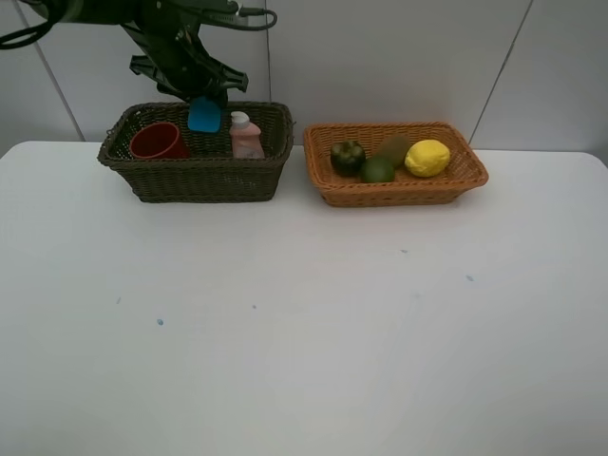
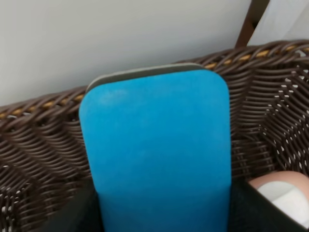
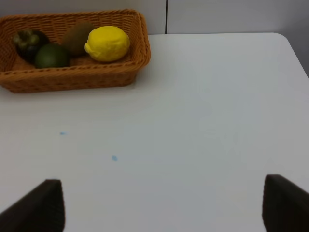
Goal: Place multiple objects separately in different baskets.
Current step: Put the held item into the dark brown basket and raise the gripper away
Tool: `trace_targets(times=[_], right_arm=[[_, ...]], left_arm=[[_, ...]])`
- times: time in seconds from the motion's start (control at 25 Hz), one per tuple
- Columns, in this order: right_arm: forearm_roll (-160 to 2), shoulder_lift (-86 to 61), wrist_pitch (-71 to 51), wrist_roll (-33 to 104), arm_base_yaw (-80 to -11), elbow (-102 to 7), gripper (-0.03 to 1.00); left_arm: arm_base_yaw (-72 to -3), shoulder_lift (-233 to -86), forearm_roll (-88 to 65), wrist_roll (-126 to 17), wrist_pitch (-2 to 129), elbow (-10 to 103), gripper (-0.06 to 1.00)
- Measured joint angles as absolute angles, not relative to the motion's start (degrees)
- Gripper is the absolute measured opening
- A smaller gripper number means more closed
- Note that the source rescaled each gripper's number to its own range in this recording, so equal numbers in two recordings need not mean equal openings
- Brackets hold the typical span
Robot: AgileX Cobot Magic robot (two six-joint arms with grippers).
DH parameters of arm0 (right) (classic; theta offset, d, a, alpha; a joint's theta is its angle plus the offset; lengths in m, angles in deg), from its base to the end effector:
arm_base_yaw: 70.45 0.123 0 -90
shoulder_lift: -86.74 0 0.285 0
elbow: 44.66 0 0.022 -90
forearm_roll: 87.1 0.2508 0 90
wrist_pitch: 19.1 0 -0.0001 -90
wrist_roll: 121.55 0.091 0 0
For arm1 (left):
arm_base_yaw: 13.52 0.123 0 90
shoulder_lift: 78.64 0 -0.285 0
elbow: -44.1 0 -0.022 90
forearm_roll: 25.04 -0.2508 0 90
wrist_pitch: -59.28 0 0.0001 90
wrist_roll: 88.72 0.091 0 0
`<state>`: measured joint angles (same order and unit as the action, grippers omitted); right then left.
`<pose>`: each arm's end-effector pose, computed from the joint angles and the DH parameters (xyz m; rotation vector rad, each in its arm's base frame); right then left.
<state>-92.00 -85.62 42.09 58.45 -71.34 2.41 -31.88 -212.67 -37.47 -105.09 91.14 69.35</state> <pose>-0.0089 -0.0067 0.2841 0.0215 2.0216 -0.1117 0.4784 -0.1479 0.1986 0.2170 2.4273 -0.0494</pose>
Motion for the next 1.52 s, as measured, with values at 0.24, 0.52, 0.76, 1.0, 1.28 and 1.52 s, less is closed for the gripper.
trace_targets(times=[0.24,0.52,0.76,1.0,1.28,1.52], right_arm=[[-92.0,-85.6,42.1,58.5,-71.3,2.4,0.87],[-92.0,-85.6,42.1,58.5,-71.3,2.4,0.87],[-92.0,-85.6,42.1,58.5,-71.3,2.4,0.87],[-92.0,-85.6,42.1,58.5,-71.3,2.4,0.87],[-92.0,-85.6,42.1,58.5,-71.3,2.4,0.87],[-92.0,-85.6,42.1,58.5,-71.3,2.4,0.87]], left_arm=[[-31.9,-213.9,-37.4,-103.0,90.7,69.3,0.65],[-32.2,-216.6,-35.5,-102.6,88.0,69.3,0.8],[-32.9,-217.7,-34.2,-102.6,87.8,69.3,0.97],[-32.9,-217.7,-34.0,-102.6,87.9,69.3,0.98],[-32.9,-217.5,-34.0,-102.6,89.2,69.3,0.98],[-32.9,-211.6,-34.0,-102.6,94.0,69.3,0.98]])
